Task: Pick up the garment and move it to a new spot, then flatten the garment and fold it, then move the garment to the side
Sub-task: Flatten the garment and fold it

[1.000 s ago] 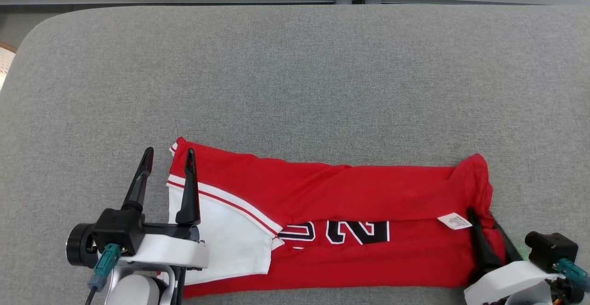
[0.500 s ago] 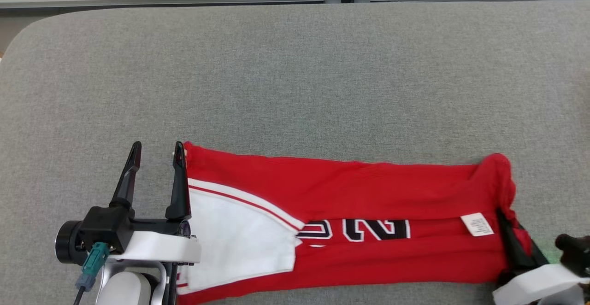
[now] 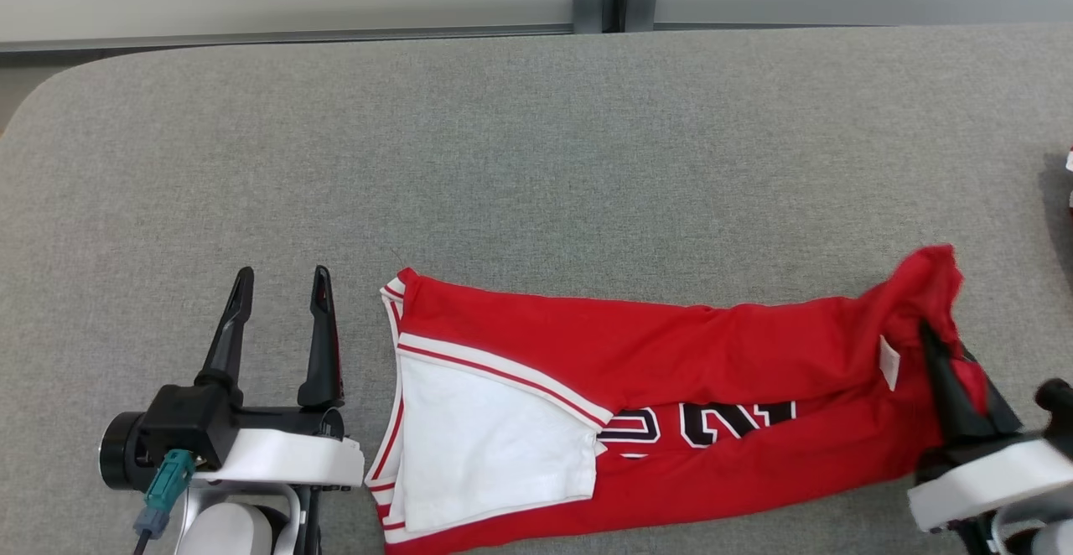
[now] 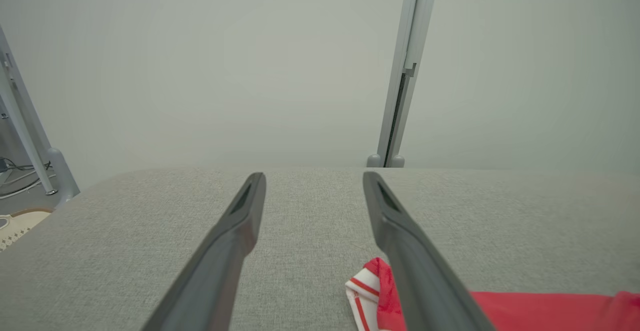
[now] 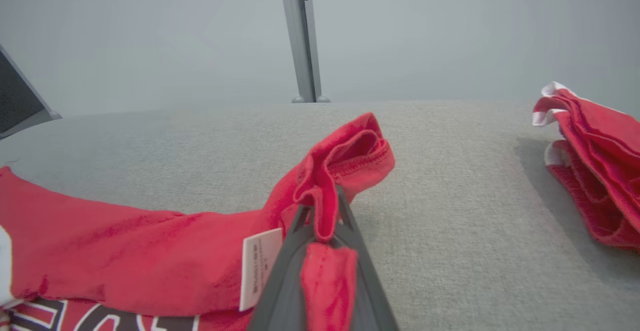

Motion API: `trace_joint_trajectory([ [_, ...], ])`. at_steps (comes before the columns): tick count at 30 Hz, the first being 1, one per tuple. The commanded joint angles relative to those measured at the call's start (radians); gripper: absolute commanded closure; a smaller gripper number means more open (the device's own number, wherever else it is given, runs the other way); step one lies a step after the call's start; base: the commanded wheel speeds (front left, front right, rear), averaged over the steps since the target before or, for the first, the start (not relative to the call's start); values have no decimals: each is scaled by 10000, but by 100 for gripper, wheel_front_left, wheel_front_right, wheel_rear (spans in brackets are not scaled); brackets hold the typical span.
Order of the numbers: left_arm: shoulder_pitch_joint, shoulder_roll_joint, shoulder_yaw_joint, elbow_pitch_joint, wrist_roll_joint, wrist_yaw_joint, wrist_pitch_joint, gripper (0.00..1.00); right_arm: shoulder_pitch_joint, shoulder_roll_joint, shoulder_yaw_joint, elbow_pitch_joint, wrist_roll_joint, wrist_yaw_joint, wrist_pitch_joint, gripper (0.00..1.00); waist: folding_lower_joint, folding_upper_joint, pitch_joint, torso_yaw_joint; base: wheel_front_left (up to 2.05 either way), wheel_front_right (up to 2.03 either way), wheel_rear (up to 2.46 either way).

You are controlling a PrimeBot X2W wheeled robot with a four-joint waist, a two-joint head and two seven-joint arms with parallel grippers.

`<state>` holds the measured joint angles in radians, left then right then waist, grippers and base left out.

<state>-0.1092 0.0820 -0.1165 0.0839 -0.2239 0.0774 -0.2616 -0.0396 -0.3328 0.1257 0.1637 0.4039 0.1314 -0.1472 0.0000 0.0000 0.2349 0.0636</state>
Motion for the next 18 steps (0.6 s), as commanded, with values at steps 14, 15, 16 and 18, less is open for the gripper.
trace_joint_trajectory([
  [14, -268, -153, -156, 197, 146, -272, -41, 0, -1743, 2199, 4086, -1096, 748, -9, 1626, 100, 0, 0, -89, 335, 0, 0, 0],
  [15, -278, -164, -183, 207, 149, -280, -41, 0, -1900, 2347, 4455, -872, 973, -9, 1573, 100, 0, 0, -62, 411, 0, 0, 0],
  [16, -311, -178, -212, 219, 152, -288, -41, 0, -2094, 2422, 4791, -613, 1087, -9, 1554, 100, 0, 0, -28, 484, 0, 0, 0],
  [18, -405, -201, -277, 244, 150, -298, -41, 0, -2450, 2567, 5389, -119, 1499, -10, 1419, 100, 0, 0, 49, 638, 0, 0, 0],
])
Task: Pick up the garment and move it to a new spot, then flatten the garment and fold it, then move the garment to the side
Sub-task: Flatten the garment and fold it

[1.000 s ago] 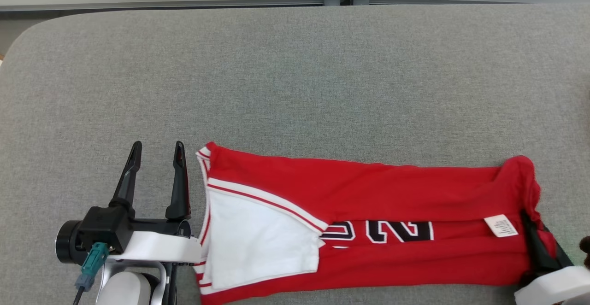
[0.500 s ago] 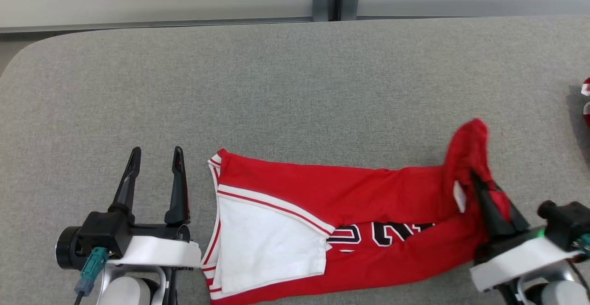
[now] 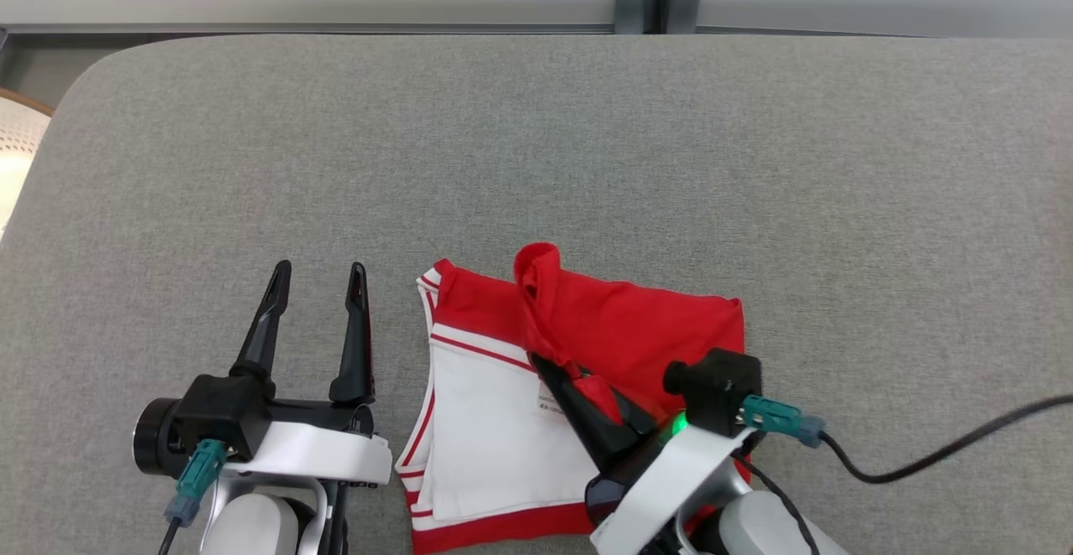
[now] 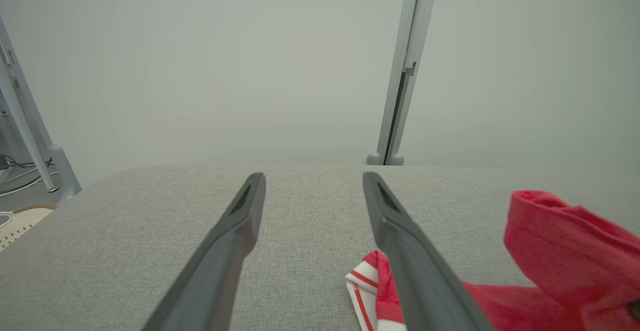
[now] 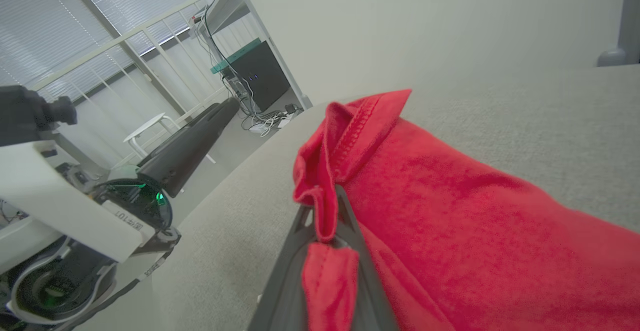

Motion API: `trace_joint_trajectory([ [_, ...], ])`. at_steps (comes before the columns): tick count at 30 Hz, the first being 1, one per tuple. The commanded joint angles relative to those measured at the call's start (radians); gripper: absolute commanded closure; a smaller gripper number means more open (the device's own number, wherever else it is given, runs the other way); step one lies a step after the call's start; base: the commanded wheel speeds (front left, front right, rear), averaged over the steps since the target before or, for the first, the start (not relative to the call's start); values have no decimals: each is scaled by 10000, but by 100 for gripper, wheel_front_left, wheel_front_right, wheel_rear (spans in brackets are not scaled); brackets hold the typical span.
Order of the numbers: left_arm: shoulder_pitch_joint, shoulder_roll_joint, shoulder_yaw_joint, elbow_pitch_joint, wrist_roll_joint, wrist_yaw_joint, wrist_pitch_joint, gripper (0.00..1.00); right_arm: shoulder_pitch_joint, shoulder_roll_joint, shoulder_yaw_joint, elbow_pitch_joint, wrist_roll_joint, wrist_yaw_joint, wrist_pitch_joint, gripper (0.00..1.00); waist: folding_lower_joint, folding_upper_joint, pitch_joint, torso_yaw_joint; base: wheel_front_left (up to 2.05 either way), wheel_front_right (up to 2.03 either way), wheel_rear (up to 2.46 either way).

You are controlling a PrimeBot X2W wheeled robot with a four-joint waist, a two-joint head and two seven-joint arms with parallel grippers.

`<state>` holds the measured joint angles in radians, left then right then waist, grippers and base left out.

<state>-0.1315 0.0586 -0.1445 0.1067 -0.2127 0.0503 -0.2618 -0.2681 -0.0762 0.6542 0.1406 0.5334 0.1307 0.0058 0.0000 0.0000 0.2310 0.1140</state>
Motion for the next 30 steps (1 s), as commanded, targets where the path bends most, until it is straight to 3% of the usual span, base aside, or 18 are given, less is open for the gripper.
trace_joint_trajectory([
  [1, -242, 22, -43, 13, 33, -33, -39, 0, -346, 52, 341, 383, 324, -1, -189, 100, 0, 0, 135, 212, 0, 0, 0],
  [11, -492, -49, -374, 104, -93, -14, -37, 0, -1873, 233, 1983, 2856, 1989, -1, -1143, 100, 0, 0, 587, 674, 0, 0, 0],
  [13, -530, -51, -399, 112, -104, 0, -39, 0, -2110, 253, 2346, 3040, 2347, 1, -1370, 20, 0, 0, 631, 679, 0, 0, 0],
  [14, -541, -52, -407, 122, -110, 9, -39, 0, -2266, 251, 2531, 3120, 2425, 1, -1542, 0, 0, 0, 647, 669, 0, 0, 0],
  [19, -597, -57, -414, 163, -45, 1, -37, 0, -2923, 231, 3139, 2901, 2869, -1, -2432, 0, 0, 0, 630, 520, 0, 0, 0],
  [23, -504, -57, -367, 187, 10, 0, -39, 0, -3226, 26, 3001, 2507, 3019, -1, -2667, 0, 0, 0, 520, 285, 0, 0, 0],
  [28, -366, -56, -272, 209, 70, -9, -39, 0, -3088, -433, 1786, 1722, 2460, -1, -2712, 0, 0, 0, 367, 21, 0, 0, 0],
  [30, -309, -54, -209, 228, 115, -15, -38, 0, -2730, -726, 856, 1286, 2009, -1, -2713, 0, 0, 0, 287, -110, 0, 0, 0],
])
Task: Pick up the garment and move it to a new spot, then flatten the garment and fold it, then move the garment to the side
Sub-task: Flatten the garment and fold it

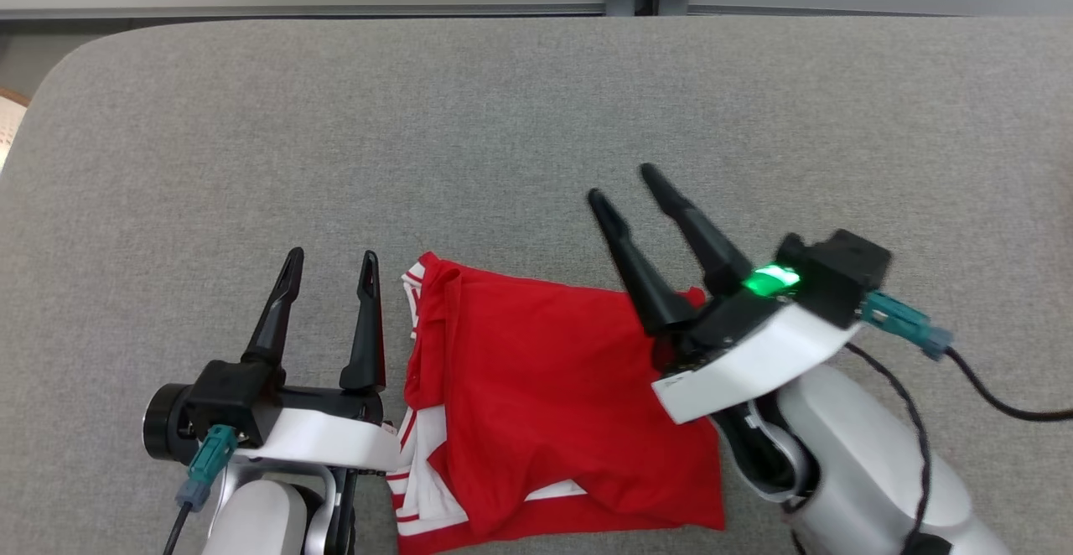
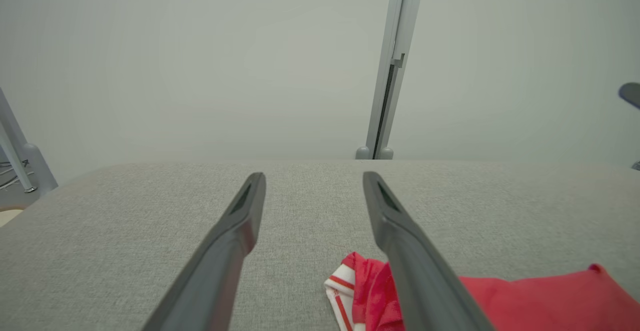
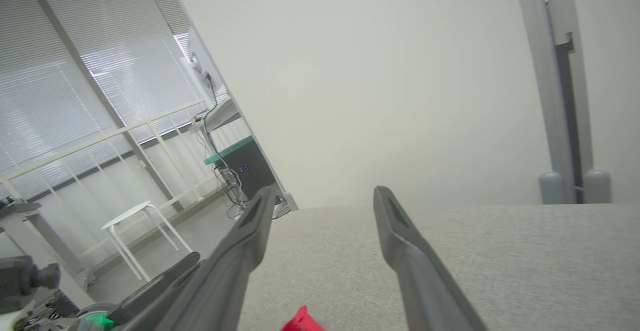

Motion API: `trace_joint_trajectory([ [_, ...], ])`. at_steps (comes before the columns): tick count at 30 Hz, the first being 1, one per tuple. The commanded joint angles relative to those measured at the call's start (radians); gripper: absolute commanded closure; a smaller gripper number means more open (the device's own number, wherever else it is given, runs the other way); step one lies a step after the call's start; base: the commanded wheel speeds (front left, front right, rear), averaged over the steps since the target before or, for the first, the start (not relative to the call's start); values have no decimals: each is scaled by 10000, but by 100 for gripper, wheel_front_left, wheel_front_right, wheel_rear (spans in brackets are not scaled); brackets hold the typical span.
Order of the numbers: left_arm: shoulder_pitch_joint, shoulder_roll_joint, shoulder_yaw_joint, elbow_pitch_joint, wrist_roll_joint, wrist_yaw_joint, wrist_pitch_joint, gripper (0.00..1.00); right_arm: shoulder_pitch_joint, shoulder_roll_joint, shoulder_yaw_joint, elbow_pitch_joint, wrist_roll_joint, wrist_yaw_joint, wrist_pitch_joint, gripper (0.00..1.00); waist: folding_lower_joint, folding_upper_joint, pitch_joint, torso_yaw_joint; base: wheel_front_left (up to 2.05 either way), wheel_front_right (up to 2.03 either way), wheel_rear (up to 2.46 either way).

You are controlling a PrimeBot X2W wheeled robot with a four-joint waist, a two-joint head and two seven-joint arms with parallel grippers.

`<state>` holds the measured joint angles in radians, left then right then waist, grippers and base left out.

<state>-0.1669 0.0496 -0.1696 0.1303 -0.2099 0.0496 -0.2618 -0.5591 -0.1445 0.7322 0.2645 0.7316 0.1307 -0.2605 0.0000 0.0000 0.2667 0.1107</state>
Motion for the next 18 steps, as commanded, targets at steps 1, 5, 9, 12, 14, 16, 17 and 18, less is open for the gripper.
trace_joint_trajectory([
  [1, 73, 37, 64, -3, 101, -27, -38, 0, 359, -167, -346, -180, -171, -1, -47, 0, 0, 0, -109, -134, 0, 0, 0],
  [5, 147, 84, 231, 24, 122, -72, -28, 0, 1218, -744, -1966, -869, -986, -1, -47, 0, 0, 0, -278, -363, 0, 0, 0],
  [9, 284, 161, 389, -6, 120, -118, -28, 0, 2150, -1337, -3169, -1189, -1752, -1, -50, 0, 0, 0, -461, -523, 0, 0, 0],
  [12, 402, 222, 513, -41, 139, -101, -28, 0, 2865, -1668, -3959, -1320, -2323, -1, -30, 0, 0, 0, -587, -613, 0, 0, 0],
  [14, 532, 262, 582, -56, 154, -80, -28, 0, 3327, -1795, -4483, -1427, -2629, -1, 97, 0, 0, 0, -678, -676, 0, 0, 0],
  [16, 688, 304, 636, -46, 161, -57, -28, 0, 3779, -1873, -4978, -1602, -2913, -1, 263, 0, 0, 0, -746, -729, 0, 0, 0],
  [17, 759, 331, 667, -54, 157, -56, -28, 0, 3992, -1897, -5194, -1706, -3077, -1, 363, 0, 0, 0, -785, -754, 0, 0, 0],
  [18, 824, 358, 681, -53, 159, -48, -28, 0, 4208, -1935, -5395, -1822, -3239, -1, 460, 0, 0, 0, -811, -769, 0, 0, 0],
])
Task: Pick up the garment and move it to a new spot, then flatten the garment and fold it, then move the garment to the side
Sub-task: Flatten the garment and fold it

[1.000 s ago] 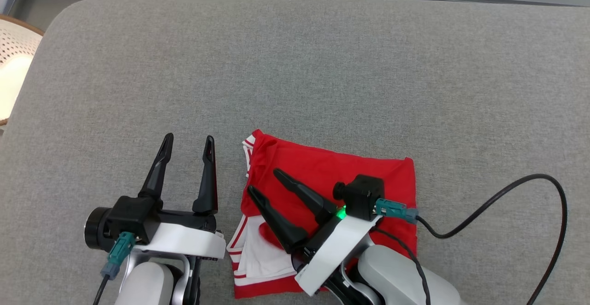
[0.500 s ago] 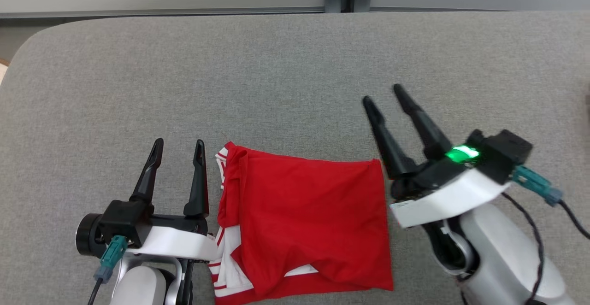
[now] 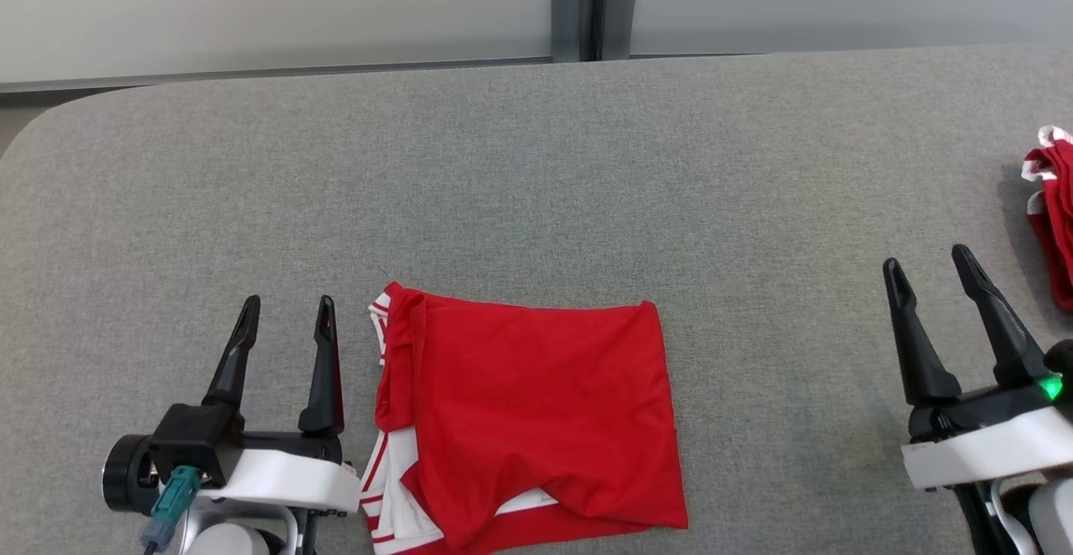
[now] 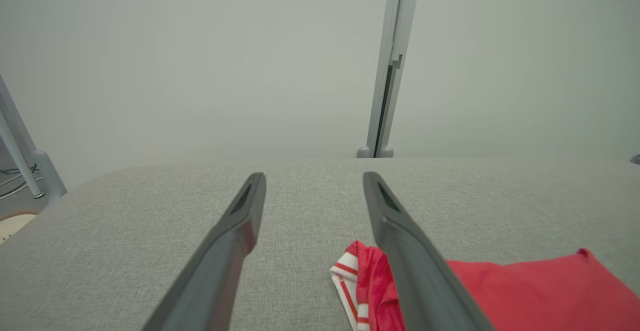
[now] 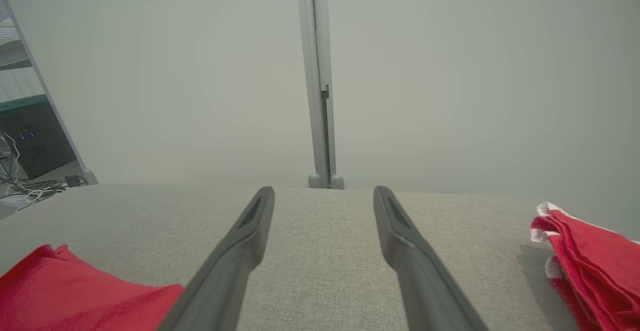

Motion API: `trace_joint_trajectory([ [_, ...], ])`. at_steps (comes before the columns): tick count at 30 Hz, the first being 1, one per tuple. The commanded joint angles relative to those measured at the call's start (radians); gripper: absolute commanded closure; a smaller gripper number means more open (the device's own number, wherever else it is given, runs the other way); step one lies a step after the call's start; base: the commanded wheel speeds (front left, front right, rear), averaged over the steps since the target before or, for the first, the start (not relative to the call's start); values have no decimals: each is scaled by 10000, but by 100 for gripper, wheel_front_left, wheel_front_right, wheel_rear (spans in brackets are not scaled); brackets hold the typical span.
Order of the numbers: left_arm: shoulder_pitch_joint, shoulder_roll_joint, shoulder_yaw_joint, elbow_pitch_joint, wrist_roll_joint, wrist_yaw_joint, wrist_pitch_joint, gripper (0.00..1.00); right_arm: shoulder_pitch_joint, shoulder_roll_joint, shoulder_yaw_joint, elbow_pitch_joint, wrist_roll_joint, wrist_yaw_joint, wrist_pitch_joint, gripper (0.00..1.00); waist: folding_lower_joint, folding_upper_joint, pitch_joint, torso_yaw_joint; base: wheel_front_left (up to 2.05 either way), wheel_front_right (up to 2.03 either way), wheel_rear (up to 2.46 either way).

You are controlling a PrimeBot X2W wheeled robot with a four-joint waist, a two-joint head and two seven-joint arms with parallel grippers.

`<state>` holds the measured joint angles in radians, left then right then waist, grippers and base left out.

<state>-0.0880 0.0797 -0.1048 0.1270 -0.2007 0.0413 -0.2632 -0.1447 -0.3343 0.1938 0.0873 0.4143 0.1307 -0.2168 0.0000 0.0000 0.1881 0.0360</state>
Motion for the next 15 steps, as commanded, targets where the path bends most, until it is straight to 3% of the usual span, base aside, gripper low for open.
trace_joint_trajectory([
  [1, 98, 77, 58, -24, 62, 39, -15, 0, 264, -28, -199, -182, -154, -1, 126, 0, 0, 0, -53, -37, 0, 0, 0],
  [10, 340, 125, -11, 54, 73, 77, -15, 0, 1673, 269, -1469, -1531, -864, -1, 1059, 0, 0, 0, -157, -92, 0, 0, 0],
  [15, 341, 130, -87, 78, 70, 100, -12, 0, 1849, 446, -1579, -1820, -969, -1, 1262, 0, 0, 0, -199, -115, 0, 0, 0],
])
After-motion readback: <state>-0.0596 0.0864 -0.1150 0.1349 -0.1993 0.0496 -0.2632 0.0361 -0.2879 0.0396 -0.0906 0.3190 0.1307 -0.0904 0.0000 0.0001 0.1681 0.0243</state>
